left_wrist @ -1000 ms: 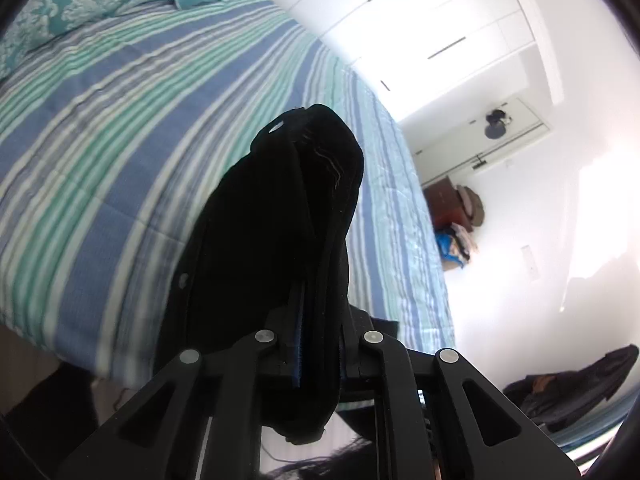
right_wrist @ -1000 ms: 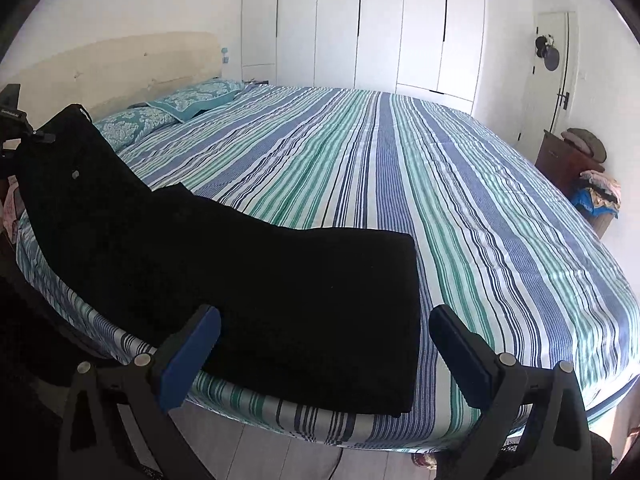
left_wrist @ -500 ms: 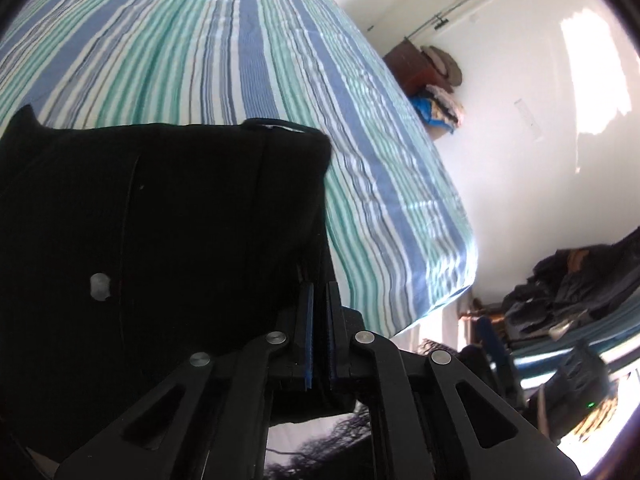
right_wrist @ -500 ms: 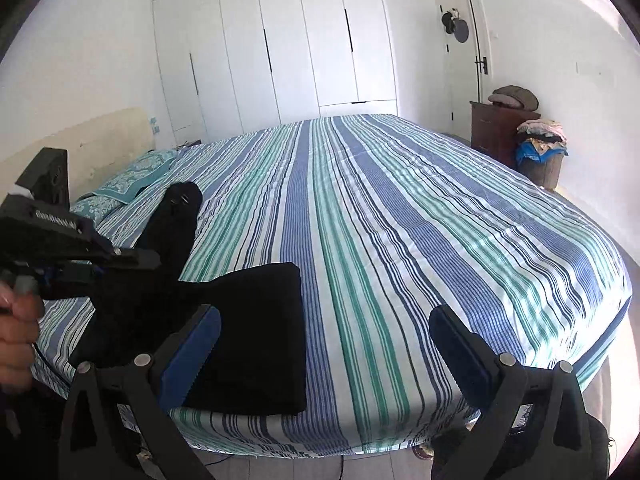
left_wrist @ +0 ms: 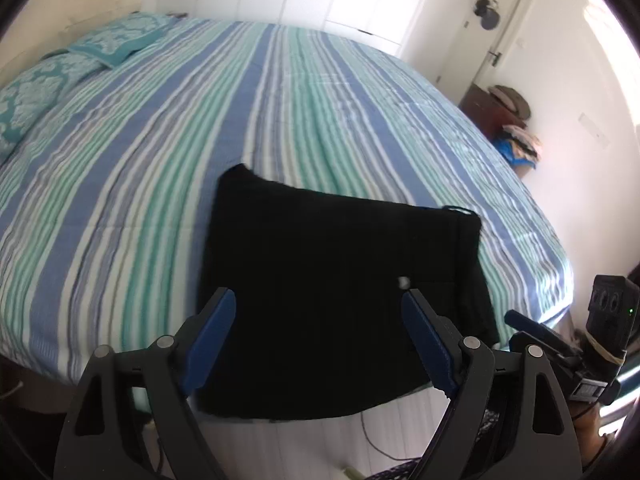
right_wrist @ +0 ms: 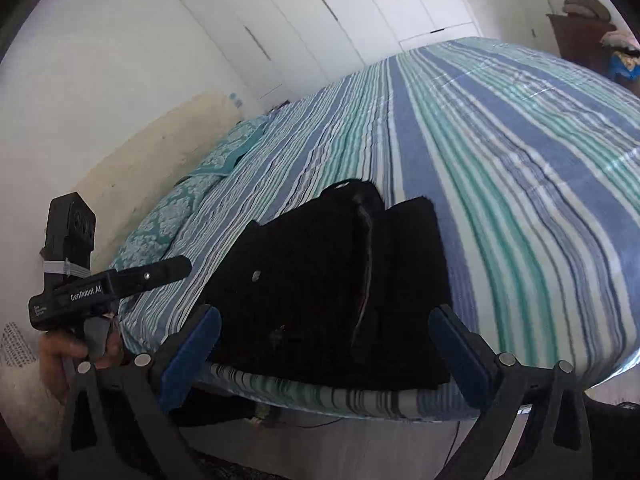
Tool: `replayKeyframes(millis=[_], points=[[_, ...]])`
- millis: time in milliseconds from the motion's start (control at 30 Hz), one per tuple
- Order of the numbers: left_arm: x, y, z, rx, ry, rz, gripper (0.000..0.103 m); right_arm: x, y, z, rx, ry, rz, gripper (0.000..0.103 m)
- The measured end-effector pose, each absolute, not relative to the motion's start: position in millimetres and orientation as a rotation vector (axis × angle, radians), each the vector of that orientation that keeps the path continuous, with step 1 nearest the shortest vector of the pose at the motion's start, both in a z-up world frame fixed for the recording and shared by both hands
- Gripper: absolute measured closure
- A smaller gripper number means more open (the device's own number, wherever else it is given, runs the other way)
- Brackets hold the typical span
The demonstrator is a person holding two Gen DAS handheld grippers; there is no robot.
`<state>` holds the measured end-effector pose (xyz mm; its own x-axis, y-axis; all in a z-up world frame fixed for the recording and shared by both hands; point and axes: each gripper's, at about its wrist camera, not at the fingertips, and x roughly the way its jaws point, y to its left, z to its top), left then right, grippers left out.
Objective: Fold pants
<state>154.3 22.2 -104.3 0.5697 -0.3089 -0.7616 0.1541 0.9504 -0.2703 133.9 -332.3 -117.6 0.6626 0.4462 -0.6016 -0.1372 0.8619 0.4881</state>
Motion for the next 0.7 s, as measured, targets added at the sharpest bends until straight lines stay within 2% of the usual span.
replayKeyframes(millis=[100,167,200,300,533,700], points=[[142,70,-133,-0.211,0.933,-0.116,0.017,162,-305,-140,0.365,0.914,0.319,0.009],[134,90,-156,-0.215,0.957,-0.041,0.017,180,-306,-159,0.401,1.001,0.276,0.034],[134,95,-165,-0.221,0.986,-0.015,0.02,184,-308,-164,0.415,1.024,0.265,0.06],[137,118,-167,-0.302,0.975,0.019,0.024,184,-302,-149,0.391,1.021,0.283,0.082],[133,122,-164,-0.321,0.927,0.022,0.023,170,-329,-81,0.513,0.846,0.386,0.084],[135,103,-163,-0.235,0.921,0.0,0.023,160,-362,-118,0.529,0.912,0.258,0.084]])
